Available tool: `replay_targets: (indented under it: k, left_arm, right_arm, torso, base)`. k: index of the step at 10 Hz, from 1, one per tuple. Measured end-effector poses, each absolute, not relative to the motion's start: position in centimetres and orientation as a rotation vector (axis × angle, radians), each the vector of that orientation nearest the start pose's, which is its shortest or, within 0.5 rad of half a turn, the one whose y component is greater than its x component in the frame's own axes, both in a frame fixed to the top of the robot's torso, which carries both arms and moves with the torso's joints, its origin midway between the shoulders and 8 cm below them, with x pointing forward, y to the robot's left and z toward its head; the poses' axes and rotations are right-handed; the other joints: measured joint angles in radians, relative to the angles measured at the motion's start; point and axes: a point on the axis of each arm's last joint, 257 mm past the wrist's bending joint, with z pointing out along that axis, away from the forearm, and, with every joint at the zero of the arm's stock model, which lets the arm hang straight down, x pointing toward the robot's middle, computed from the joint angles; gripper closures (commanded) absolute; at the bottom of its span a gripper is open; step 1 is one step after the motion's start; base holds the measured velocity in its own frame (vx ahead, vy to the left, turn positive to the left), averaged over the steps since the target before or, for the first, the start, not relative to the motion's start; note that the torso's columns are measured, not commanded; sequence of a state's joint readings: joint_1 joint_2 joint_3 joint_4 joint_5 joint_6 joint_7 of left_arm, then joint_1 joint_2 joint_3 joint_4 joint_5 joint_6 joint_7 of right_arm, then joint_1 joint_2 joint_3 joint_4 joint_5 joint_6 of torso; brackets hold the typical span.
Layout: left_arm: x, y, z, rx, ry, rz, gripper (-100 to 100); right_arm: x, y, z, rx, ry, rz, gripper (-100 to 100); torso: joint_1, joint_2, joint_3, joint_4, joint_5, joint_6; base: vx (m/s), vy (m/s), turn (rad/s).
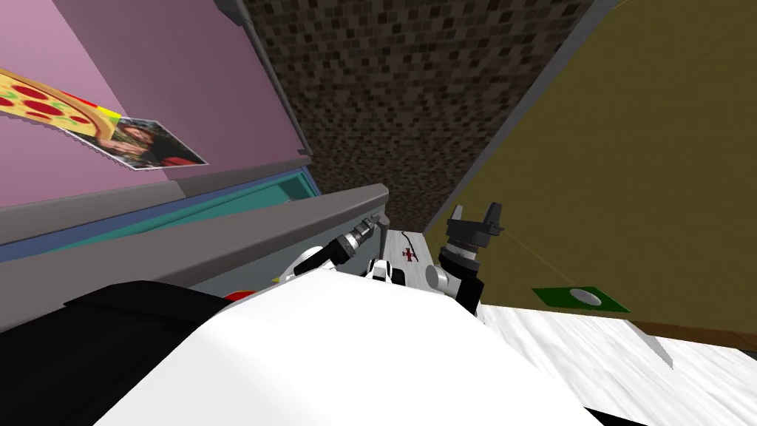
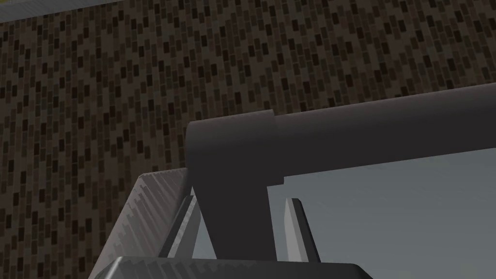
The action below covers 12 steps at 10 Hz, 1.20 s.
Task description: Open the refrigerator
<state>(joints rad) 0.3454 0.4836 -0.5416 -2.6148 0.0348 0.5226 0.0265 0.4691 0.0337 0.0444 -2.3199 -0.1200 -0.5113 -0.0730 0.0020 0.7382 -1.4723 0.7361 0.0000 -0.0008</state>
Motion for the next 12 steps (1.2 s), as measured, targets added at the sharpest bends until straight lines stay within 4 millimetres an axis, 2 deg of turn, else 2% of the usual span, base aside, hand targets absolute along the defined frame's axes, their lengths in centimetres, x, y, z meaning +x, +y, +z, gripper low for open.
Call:
replay_targets:
  k: [2,5,6,12]
  left_arm:
    - [33.4,3.3,-7.9,-0.698,1.697,-1.509,100]
    - [32.8,2.3,-7.5,-0.655,1.713,-1.526,100]
    - [32.7,2.1,-7.5,-0.648,1.714,-1.525,-100]
    - [35.7,2.1,-5.4,-0.67,1.717,-1.509,-100]
  right_arm:
    - [33.5,-27.8,5.3,0.719,0.431,1.518,0]
    - [33.5,-27.8,5.3,0.72,0.431,1.518,0]
    - [33.5,-27.8,5.3,0.72,0.431,1.518,0]
    - [33.5,-27.8,5.3,0.72,0.431,1.518,0]
  torso:
    - [0.001,0.005,0.004,0.001,0.001,0.002]
    - [-0.006,0.008,0.016,0.004,-0.003,0.005]
    - [-0.008,0.007,0.018,0.005,-0.004,0.007]
    - [-0.002,0.003,-0.003,0.006,0.0,0.0]
  base:
    - [-0.278,-0.032,-0.172]
    - [-0.175,-0.058,-0.068]
    - [-0.056,-0.002,-0.016]
    - [-0.044,0.016,-0.016]
